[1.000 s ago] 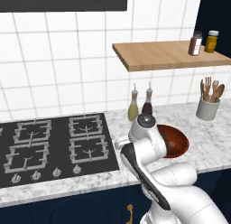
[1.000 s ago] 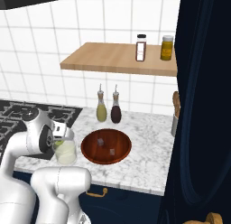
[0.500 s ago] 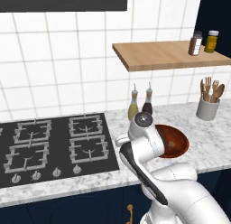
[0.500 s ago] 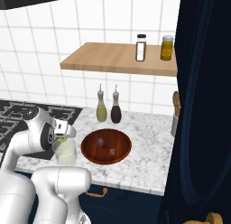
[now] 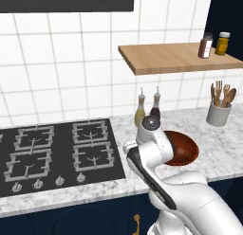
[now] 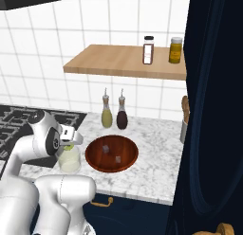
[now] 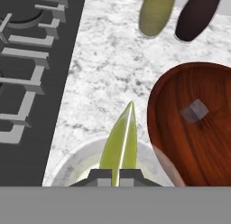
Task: Grab a lemon wedge from the fridge and one ice cube from the ice bowl, and put them in the glass of lemonade.
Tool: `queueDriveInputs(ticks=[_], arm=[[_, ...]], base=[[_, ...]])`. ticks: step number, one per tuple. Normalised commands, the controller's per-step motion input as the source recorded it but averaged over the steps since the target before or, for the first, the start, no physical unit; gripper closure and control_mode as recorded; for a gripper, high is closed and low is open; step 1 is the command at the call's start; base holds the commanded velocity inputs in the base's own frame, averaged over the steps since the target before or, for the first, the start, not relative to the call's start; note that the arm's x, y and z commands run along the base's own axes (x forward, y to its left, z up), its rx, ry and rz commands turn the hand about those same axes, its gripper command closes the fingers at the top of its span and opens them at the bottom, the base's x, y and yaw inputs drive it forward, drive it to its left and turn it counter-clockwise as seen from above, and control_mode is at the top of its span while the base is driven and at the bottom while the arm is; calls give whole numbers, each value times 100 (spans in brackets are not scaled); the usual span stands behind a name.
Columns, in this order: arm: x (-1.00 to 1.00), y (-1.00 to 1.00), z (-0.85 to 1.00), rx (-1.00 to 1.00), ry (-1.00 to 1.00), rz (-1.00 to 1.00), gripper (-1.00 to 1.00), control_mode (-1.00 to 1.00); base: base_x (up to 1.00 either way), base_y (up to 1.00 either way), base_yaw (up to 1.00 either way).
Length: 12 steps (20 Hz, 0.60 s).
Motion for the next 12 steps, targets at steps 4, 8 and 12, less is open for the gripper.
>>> queueDriveInputs(ticks=[4,8,12], arm=[[0,-11,-58,0,-3,0,100,-100],[-4,-11,-53,0,-1,0,100,-100],[-60,-23,-16,0,-3,0,100,-100]], base=[[0,0,0],[0,0,0],[0,0,0]])
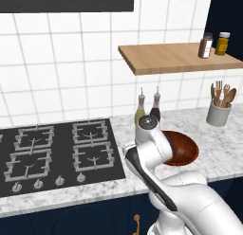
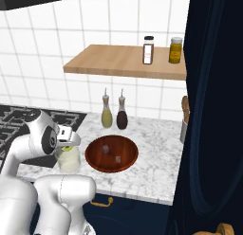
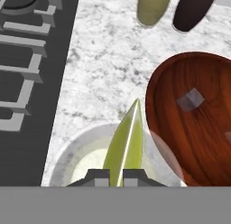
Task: Grab a lemon wedge from the fridge and one ice cube from the ice bowl, and put them in the glass of lemonade.
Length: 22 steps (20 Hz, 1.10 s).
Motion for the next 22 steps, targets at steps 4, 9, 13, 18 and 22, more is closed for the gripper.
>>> queueDriveInputs(ticks=[4,9,13,18,22], arm=[[-91,-28,-7,0,-2,0,100,-100],[-23,-18,-4,0,-4,0,100,-100],[36,-16,0,0,-8,0,100,-100],[7,-5,-16,0,-7,0,100,-100],[-1,5,-16,0,-7,0,100,-100]], base=[[0,0,0],[0,0,0],[0,0,0],[0,0,0],[0,0,0]])
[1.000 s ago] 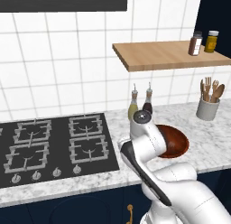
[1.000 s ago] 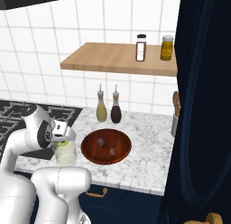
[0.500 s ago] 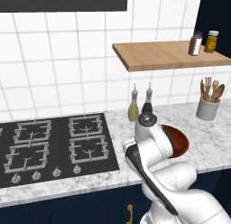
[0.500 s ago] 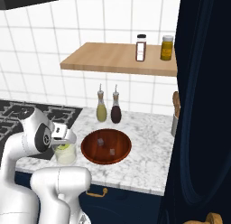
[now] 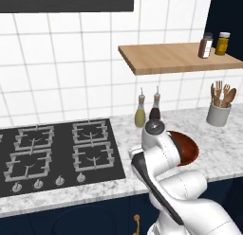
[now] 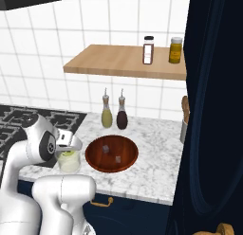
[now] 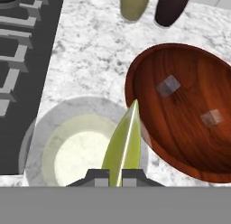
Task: Grab a lemon wedge from the fridge and one ice cube from the ice bowl, and put them in the glass of lemonade.
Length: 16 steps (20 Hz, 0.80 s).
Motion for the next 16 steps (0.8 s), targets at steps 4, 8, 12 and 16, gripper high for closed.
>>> queueDriveInputs(ticks=[4,8,12,16], arm=[[0,8,-12,0,-7,0,100,-100],[-3,12,-17,0,-4,0,100,-100],[0,5,-7,0,-3,0,100,-100],[6,0,0,0,-2,0,-100,-100]], base=[[0,0,0],[0,0,0],[0,0,0],[0,0,0]])
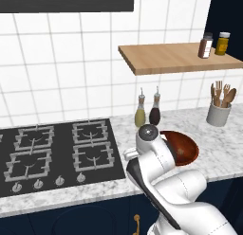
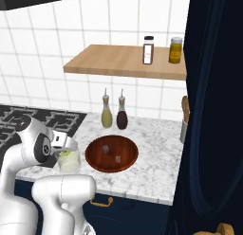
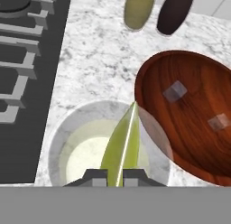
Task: Grab a lemon wedge from the fridge and one ice cube from the ice bowl, and put them in the glass of lemonade.
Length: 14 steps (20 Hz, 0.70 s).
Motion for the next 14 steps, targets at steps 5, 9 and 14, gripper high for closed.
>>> queueDriveInputs(ticks=[5,9,14], arm=[[5,0,0,0,-3,0,-100,-100],[-2,0,17,0,-6,0,-100,-100],[-44,0,58,0,-21,0,-100,-100]], base=[[0,0,0],[0,0,0],[0,0,0]])
